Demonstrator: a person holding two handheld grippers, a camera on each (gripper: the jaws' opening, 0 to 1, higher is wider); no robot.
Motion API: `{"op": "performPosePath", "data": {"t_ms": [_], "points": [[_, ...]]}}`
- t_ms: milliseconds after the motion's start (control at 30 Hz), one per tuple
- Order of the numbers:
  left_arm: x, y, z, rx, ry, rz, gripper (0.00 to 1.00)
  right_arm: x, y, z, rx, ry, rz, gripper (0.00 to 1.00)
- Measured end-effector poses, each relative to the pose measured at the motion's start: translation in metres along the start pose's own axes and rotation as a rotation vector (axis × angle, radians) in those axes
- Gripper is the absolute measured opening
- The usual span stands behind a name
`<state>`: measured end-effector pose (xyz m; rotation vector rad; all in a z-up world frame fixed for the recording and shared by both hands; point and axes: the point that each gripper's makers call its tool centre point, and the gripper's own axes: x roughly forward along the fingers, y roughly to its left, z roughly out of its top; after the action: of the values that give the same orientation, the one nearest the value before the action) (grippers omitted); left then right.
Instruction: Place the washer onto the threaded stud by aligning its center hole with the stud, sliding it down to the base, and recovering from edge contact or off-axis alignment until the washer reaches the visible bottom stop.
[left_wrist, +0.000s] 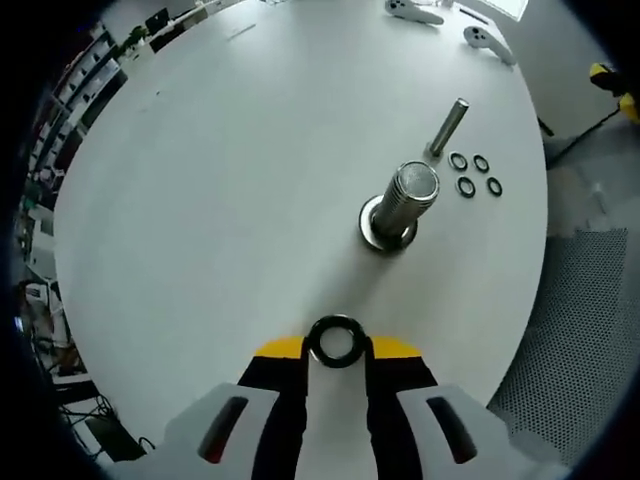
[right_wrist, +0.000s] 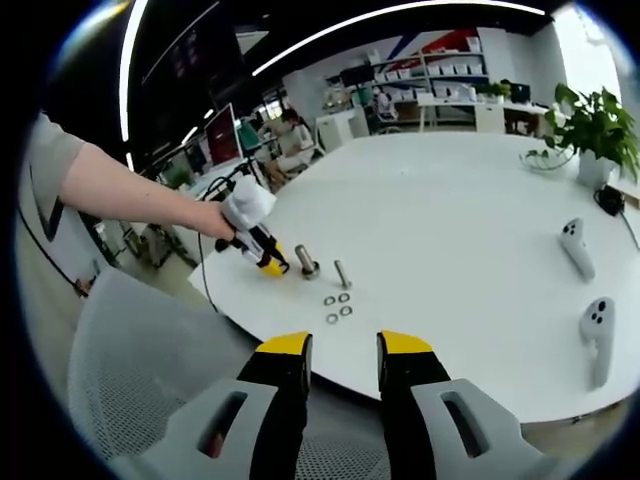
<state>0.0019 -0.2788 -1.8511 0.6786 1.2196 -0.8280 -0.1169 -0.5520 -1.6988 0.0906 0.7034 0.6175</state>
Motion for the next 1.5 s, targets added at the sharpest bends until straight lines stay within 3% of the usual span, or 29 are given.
{"op": "performPosePath", "data": {"t_ms": [167, 267, 400, 733, 1500], "points": [[-0.002, -0.004, -0.004, -0.014, -0.010, -0.004, 0.19, 0.000, 0.001, -0.001, -0.005, 0.004, 0.002, 0.28], [-0.004, -0.005, -0.007, -0.068, -0.025, -0.011, 0.19, 0.000, 0.002, -0.002, -0.007, 0.011, 0.002, 0.28], [-0.010, -0.003, -0.008, -0.050, -0.034, -0.003, 0.18, 0.000, 0.002, -0.002, -0.008, 0.009, 0.004, 0.28], [-0.047, -0.010, 0.036, 0.056, -0.137, -0.004, 0.19, 0.000, 0.002, -0.001, -0.012, 0.006, 0.005, 0.28], [-0.073, -0.025, 0.073, 0.097, -0.230, -0.015, 0.19, -0.001, 0.001, -0.001, -0.008, 0.003, 0.000, 0.28]]}}
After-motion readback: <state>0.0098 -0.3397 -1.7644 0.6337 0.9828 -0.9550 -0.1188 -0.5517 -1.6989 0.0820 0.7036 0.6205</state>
